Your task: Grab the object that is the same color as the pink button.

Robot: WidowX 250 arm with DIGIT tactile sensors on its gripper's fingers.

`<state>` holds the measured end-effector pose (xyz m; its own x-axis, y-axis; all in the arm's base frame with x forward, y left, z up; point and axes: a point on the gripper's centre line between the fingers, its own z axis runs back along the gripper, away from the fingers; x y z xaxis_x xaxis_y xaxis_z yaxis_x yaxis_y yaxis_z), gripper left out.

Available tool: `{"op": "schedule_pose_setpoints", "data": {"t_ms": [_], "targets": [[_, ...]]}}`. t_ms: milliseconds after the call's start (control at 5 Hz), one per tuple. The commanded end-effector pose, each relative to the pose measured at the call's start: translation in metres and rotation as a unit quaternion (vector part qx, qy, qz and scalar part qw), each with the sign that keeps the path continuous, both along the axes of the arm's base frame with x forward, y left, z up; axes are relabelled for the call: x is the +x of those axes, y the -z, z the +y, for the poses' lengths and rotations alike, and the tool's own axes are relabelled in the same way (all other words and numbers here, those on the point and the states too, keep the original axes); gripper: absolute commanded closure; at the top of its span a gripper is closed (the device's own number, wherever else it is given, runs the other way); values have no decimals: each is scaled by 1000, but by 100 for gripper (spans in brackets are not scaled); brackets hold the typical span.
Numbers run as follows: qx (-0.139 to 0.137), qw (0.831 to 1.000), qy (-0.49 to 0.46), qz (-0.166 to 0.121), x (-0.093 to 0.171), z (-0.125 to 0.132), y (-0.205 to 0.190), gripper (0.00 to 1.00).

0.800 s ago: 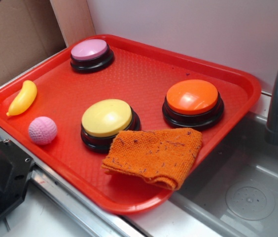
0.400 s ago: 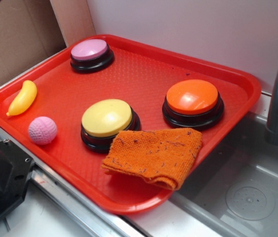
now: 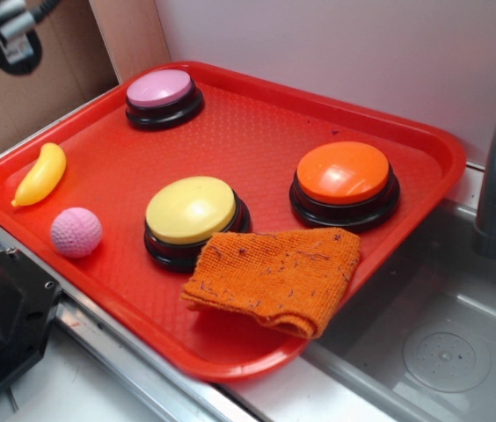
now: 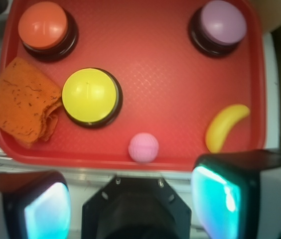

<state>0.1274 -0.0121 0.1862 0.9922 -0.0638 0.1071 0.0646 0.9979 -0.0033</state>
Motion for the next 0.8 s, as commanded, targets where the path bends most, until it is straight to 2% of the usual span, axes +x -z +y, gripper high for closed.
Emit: {"op": "schedule_pose_setpoints", "data": {"t_ms": [0,400,600], "targets": [[11,999,23,19,9,9,63,0],[-5,1000,8,27,-13,29,124,0],[-6,1000,-9,24,-12,35,138,0]]}}
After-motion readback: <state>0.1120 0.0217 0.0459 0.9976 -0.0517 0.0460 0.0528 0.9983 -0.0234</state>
